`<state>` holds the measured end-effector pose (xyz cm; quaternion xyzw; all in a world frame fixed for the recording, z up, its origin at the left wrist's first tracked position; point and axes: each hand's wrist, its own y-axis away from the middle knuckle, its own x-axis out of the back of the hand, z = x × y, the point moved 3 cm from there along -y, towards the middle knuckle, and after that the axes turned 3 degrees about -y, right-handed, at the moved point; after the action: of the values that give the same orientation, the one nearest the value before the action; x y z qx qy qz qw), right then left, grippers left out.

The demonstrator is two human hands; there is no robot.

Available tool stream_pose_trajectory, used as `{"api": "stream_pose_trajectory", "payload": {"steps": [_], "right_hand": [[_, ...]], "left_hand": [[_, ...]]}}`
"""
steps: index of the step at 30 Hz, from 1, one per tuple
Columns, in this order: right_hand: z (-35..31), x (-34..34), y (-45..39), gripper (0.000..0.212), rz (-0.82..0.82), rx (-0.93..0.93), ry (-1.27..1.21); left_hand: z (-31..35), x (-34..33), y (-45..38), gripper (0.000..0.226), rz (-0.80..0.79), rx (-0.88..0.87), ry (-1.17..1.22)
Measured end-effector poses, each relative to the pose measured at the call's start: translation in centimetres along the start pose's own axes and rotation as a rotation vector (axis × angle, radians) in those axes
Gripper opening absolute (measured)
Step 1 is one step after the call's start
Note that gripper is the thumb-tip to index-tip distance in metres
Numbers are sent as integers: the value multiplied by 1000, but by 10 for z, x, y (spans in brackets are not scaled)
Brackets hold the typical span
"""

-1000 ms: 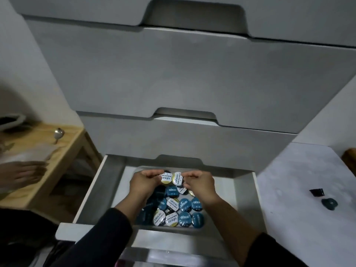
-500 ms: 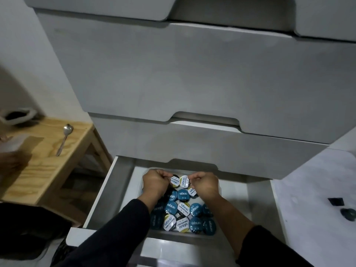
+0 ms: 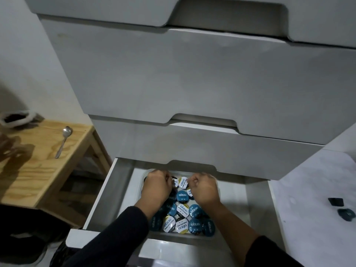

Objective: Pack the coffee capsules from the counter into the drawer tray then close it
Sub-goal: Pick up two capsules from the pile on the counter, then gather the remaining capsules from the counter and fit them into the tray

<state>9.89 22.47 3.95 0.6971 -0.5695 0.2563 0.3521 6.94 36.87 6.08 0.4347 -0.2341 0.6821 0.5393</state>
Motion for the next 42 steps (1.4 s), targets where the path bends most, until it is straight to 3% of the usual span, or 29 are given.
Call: {"api": "stream_pose_trajectory", "payload": {"steps": [6,9,12,15,17,25,28,30,34,37,42], "right_hand": [[-11,-2,25,38,-14,266,270],[-13,0,41,44,100,315,327],[-10,8,53,43,155,307,376],[0,23,66,45,263,317,378],[7,36,73,53,288,294,362],[68,110,85,49,410,240,376],[81,132,85,73,467,169,397],[114,152,85,62,543,189,409],[188,193,81,13,686,316,568],[245,220,69,10,562,284,685],[334,238,50,28,445,42,352]], "left_hand": [[13,1,27,42,21,-181,-219],[19,2,43,43,136,-229,-283],[26,1,55,39,255,-301,-310],[40,-2,70,38,271,-323,-321],[51,-8,79,39,271,-344,-314],[142,-36,107,51,184,-480,-232],[162,-45,111,48,164,-552,-156],[192,-61,117,48,149,-593,-127],[255,-108,121,48,52,-611,-40],[295,-151,116,46,29,-628,-64],[332,-220,100,46,-121,-572,-91]]}}
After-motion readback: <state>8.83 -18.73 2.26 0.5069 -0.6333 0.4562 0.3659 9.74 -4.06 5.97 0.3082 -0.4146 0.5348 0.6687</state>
